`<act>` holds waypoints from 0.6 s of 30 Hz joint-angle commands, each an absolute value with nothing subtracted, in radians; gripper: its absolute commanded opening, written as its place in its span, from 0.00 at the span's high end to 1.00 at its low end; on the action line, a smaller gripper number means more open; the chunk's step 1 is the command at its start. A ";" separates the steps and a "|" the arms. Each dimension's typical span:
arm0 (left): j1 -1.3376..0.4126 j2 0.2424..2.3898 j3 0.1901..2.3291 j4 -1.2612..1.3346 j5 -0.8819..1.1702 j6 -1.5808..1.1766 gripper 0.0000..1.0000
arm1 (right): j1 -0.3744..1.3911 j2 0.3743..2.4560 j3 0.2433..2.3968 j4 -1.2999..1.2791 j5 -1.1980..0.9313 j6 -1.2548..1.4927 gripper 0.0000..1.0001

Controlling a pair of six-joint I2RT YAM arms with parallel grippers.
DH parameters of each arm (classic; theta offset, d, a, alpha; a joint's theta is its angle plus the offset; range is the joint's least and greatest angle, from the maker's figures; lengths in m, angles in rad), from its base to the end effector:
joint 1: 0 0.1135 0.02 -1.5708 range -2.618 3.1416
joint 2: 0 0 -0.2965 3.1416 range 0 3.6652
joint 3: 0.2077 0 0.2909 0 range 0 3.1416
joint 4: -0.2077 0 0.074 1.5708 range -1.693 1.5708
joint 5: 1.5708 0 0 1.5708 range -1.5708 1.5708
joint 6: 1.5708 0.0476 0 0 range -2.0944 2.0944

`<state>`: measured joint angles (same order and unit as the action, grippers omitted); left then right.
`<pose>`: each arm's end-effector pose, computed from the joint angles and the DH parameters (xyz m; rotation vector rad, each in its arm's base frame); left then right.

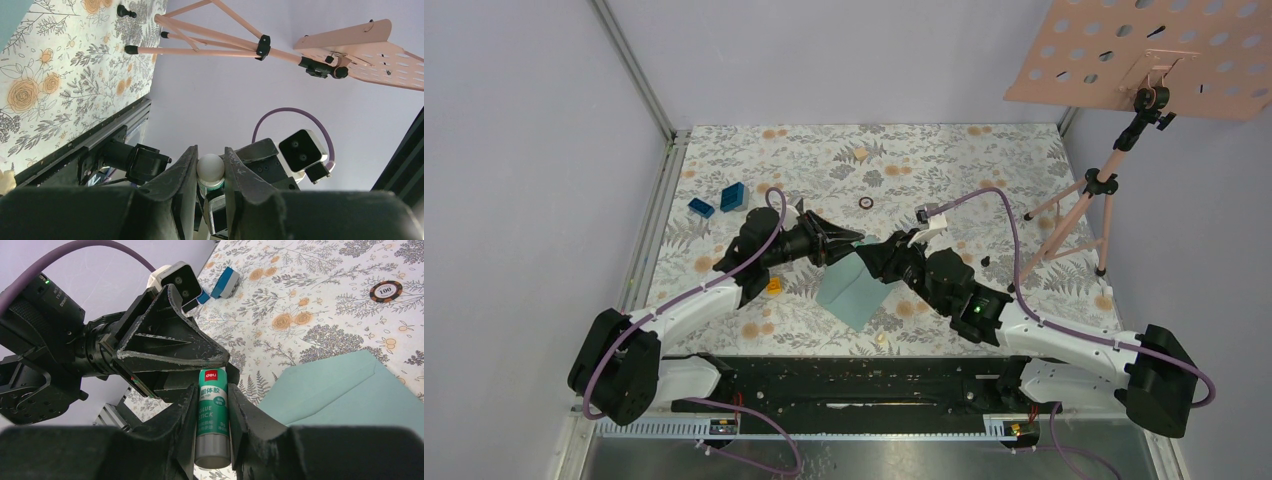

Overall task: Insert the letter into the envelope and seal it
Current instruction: Adjust the solid glue.

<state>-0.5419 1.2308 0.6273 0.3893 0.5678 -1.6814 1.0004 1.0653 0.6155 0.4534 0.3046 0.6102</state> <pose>0.2447 -0.1772 0.2566 -0.7672 2.1772 -1.9139 0.1623 0.2265 0.3036 -0.0702 1.6607 1.0141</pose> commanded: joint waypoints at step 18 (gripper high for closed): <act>-0.370 1.082 0.628 -0.116 0.507 -1.297 0.25 | 0.825 0.882 0.778 -0.191 0.168 0.576 1.00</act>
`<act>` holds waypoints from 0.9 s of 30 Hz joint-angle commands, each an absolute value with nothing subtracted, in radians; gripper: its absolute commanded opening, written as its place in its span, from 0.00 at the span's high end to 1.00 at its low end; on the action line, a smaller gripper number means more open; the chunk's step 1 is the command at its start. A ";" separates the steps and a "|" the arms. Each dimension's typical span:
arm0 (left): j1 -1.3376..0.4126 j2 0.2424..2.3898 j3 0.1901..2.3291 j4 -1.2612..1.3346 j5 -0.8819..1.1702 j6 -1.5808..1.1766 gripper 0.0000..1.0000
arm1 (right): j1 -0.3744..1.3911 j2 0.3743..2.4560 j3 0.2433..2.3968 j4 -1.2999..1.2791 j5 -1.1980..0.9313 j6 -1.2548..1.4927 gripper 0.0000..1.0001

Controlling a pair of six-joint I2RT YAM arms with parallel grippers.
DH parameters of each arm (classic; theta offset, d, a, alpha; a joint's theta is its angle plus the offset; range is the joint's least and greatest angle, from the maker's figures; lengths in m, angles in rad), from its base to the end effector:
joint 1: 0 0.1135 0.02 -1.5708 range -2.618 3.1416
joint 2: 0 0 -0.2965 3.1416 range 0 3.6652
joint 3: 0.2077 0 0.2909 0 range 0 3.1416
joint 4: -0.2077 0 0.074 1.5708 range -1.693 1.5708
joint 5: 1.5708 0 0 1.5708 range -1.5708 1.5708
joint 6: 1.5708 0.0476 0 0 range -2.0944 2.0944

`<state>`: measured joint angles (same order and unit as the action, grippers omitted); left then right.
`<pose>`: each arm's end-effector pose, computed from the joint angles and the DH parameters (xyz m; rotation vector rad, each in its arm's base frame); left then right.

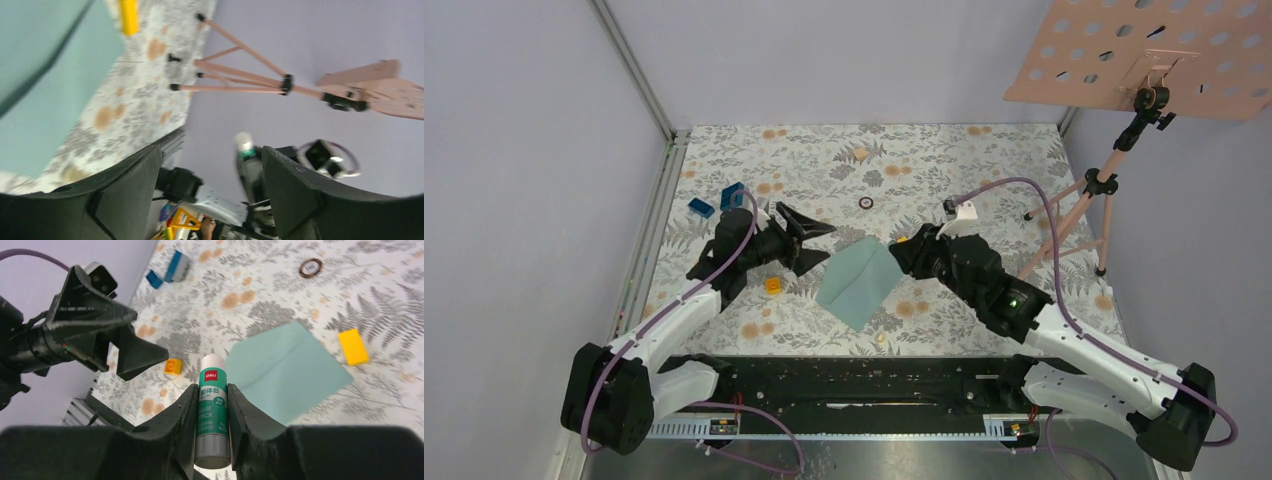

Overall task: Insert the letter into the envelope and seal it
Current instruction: Adjust the solid glue, then paint the envelope at the center of the board.

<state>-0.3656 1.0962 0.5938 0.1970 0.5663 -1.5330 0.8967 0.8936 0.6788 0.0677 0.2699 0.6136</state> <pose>0.2447 -0.1210 0.2584 -0.8312 2.1209 -1.7055 0.1620 0.1825 0.3249 -0.0447 1.7942 0.8778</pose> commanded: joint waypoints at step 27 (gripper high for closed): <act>-0.409 1.973 1.277 -0.241 0.657 -0.734 0.34 | 0.790 0.760 0.882 -0.507 0.192 0.473 1.00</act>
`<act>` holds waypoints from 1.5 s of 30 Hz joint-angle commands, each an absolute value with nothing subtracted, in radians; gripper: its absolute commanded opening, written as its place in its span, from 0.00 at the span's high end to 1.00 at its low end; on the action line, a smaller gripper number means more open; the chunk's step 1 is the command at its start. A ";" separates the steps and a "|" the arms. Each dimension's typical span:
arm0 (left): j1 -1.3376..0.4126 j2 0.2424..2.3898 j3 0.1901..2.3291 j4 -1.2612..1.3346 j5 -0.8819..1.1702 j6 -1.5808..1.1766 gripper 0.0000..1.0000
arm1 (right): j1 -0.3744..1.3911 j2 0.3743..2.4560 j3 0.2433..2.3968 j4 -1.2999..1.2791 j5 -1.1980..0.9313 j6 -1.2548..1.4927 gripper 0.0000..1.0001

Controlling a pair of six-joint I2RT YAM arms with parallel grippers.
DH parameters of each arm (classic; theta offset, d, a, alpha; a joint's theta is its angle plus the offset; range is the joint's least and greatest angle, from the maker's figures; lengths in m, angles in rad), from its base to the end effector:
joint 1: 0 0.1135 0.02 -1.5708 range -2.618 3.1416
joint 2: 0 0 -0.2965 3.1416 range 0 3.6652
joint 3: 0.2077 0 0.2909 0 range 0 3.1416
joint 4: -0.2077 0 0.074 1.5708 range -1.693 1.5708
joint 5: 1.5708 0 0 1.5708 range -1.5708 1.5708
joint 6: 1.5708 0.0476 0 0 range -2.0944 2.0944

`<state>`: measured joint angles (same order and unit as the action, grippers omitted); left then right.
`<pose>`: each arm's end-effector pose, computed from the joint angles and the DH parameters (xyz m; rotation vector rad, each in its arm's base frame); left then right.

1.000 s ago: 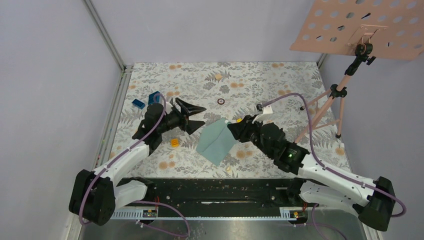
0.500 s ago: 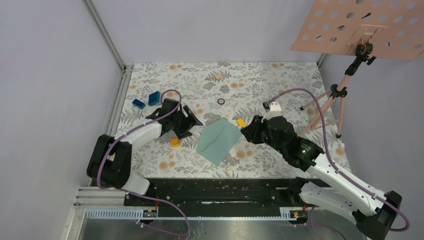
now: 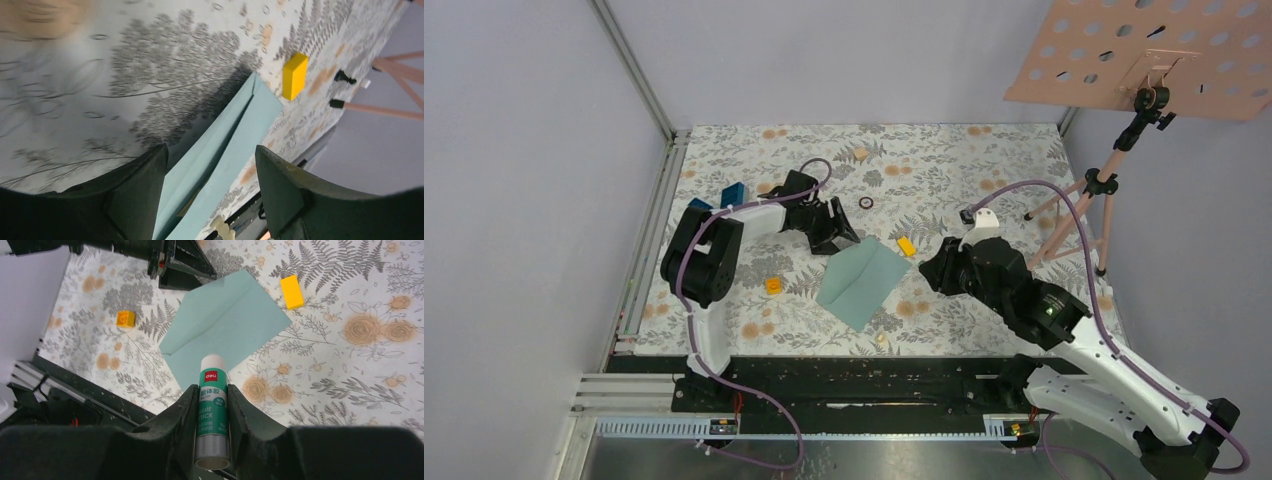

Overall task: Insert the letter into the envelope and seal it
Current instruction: Paint the envelope at the center of the board.

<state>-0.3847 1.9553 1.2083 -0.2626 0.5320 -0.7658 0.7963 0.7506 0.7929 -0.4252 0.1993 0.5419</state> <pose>0.4007 -0.1883 0.1416 -0.3101 2.7530 -1.0644 0.1445 0.1342 0.3426 -0.1200 2.0058 0.6825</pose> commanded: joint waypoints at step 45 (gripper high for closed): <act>-0.366 1.587 0.517 0.288 0.569 -1.230 0.37 | 0.761 1.865 1.507 -0.812 -0.190 0.224 1.00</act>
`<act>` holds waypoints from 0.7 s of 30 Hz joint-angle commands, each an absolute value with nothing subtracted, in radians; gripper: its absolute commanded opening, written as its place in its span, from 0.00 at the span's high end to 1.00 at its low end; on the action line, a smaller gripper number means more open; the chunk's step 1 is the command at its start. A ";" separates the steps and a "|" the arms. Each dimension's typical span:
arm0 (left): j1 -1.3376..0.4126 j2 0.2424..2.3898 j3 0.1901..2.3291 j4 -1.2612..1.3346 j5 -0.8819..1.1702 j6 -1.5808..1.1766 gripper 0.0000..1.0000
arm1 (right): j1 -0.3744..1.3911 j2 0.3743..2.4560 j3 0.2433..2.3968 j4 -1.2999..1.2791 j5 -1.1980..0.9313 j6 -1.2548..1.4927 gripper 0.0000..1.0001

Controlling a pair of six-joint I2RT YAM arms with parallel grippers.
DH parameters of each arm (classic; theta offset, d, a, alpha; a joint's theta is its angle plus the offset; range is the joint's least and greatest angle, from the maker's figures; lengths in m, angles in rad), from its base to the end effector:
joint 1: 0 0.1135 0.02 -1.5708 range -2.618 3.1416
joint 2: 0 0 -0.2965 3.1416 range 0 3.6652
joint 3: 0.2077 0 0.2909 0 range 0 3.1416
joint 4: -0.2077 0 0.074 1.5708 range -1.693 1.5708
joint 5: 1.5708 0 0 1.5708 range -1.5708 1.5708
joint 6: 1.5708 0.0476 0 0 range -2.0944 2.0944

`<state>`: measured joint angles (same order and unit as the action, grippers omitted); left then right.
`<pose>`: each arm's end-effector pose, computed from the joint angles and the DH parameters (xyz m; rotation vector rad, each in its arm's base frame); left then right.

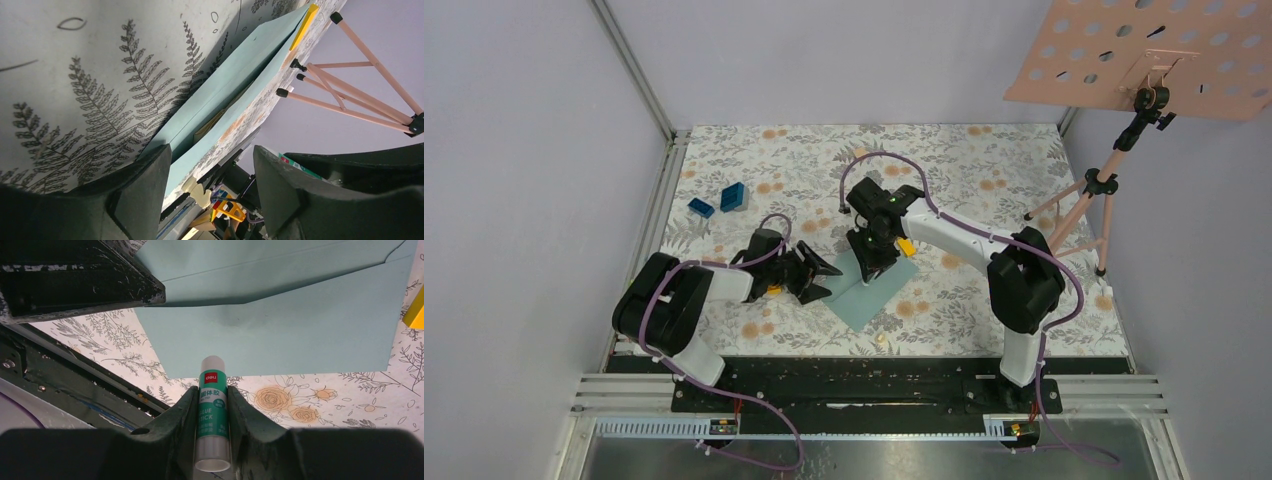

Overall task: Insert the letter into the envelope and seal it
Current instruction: Paint the envelope at the center of the board.

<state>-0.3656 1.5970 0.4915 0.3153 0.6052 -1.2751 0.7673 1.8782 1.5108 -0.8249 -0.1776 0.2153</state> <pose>0.2600 -0.1285 0.1020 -0.8727 2.5729 -1.3846 0.3120 0.3126 0.2375 -0.8239 2.7307 0.4816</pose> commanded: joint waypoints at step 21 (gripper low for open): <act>-0.360 1.568 0.547 0.220 0.564 -1.181 0.37 | 0.762 1.868 1.477 -0.796 -0.173 0.216 1.00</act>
<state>-0.3656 1.5963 0.5190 0.2630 0.6048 -1.2282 0.7673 1.8782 1.4830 -0.7994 -0.1768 0.2211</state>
